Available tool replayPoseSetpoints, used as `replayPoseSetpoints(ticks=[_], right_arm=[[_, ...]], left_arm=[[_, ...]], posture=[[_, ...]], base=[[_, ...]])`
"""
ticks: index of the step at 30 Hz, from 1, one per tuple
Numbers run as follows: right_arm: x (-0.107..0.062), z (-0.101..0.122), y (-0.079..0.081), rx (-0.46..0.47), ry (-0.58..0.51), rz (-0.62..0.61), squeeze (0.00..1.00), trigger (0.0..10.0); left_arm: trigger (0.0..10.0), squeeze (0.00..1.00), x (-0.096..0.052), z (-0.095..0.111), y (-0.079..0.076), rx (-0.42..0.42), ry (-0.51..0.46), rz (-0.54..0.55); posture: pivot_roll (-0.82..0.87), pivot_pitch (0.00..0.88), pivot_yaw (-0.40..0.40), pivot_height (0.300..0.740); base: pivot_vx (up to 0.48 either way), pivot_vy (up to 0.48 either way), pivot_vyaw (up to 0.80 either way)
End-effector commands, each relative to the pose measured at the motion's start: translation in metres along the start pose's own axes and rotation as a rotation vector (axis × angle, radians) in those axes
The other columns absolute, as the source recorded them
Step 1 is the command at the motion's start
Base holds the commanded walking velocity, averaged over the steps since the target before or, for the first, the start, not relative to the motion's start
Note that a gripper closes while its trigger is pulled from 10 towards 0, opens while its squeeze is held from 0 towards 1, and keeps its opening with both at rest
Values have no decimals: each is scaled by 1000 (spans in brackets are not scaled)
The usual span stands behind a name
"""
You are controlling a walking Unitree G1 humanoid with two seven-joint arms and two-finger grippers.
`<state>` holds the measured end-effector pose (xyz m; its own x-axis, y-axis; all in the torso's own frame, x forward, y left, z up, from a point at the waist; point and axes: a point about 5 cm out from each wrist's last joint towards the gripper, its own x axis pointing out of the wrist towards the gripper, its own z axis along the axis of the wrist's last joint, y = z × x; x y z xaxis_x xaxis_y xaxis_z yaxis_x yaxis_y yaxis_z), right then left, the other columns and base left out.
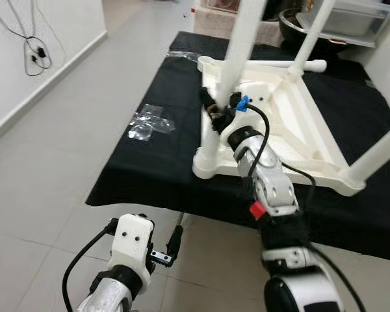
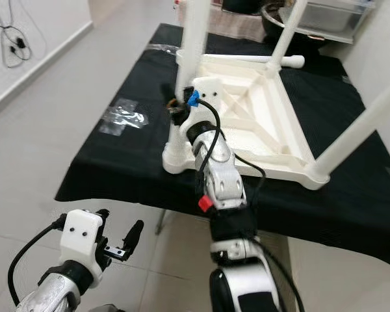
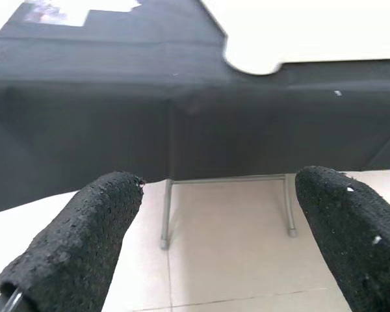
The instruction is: Building children table
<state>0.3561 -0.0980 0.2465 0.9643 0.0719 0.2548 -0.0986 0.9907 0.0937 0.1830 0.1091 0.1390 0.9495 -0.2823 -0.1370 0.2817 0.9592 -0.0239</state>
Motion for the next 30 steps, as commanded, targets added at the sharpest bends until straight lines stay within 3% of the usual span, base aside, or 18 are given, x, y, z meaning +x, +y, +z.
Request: replayPoseSetpoints(ticks=[1,3,4,7,8,10,12,13,14,15,17,20,21,27,29,30], right_arm=[[-9,-23,-24,-52,120,-184,0,0],[-15,-24,-15,-48,147,-336,0,0],[-15,-24,-15,-48,147,-336,0,0],[-19,-28,7,-32,209,-525,0,0],[-19,-28,7,-32,209,-525,0,0],[-22,-29,22,-24,243,-526,0,0],[-22,-29,22,-24,243,-526,0,0],[-22,-31,30,-10,251,-440,0,10000],[-22,-31,30,-10,251,-440,0,10000],[-23,-32,33,-1,256,-407,969,10000],[-27,-34,30,2,243,-344,1000,10000],[-30,-35,27,-3,236,-330,1000,10000],[-31,-38,16,-2,219,-301,0,10000],[-28,-39,-2,20,168,-233,0,10000],[-24,-38,-7,28,140,-164,0,10000],[-17,-36,-15,49,114,-31,0,10000]], left_arm=[[10000,0,0,-4,-1,-12,19,-15],[10000,0,1,-3,-2,-10,17,-12],[10000,0,1,-3,-2,-10,17,-12],[10000,0,0,-2,-3,-7,15,-9],[10000,0,0,-2,-3,-7,15,-9],[10000,0,1,-2,-4,-6,14,-9],[10000,0,1,-2,-4,-6,14,-9],[10000,0,1,-1,-3,-6,13,-8],[10000,0,1,-1,-3,-6,13,-8],[10000,0,0,-1,-3,-6,14,-8],[10000,0,0,-2,-2,-12,17,-9],[10000,0,1,-2,-2,-14,18,-10],[10000,0,1,-3,-2,-16,20,-10],[10000,0,2,-3,-1,-14,20,-10],[10000,0,2,-3,-1,-14,21,-10],[10000,0,2,-3,-1,-14,21,-11]], posture=[[128,138,-142,740],[136,142,-146,740],[136,142,-146,740],[139,143,-149,740],[139,143,-149,740],[149,146,-153,740],[149,146,-153,740],[143,148,-150,740],[143,148,-150,740],[143,148,-150,740],[135,149,-147,740],[135,149,-147,740],[134,148,-149,740],[136,144,-146,740],[137,142,-146,740],[137,140,-145,740]], base=[[0,0,0],[0,0,0],[0,0,0],[0,0,0],[0,0,0],[0,0,0],[0,0,0],[0,0,0],[0,0,0],[0,0,0],[0,0,0],[0,0,0],[0,0,0],[0,0,0],[0,0,0],[0,0,0]])
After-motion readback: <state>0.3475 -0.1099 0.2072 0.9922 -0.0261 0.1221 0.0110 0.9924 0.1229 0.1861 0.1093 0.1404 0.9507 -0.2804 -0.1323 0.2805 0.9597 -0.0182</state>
